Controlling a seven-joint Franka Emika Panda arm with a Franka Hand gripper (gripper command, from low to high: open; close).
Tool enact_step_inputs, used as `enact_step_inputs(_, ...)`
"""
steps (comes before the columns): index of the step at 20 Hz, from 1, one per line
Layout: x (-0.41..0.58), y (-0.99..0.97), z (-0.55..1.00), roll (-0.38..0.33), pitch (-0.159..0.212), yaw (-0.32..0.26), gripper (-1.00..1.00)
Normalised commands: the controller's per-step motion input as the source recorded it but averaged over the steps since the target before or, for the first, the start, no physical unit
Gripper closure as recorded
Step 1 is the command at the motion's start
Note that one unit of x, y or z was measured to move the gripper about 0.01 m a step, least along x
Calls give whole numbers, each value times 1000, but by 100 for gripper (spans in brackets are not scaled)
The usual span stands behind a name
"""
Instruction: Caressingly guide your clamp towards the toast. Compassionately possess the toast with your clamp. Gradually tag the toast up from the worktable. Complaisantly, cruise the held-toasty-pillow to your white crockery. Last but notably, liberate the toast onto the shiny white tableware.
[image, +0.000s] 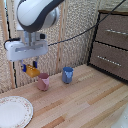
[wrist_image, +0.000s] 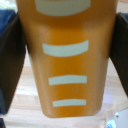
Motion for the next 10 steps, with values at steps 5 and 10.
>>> enact_step_inputs(5,325,875,-127,-71,55,-6,100)
enact_step_inputs(10,209,847,-379,-142,23,0,100)
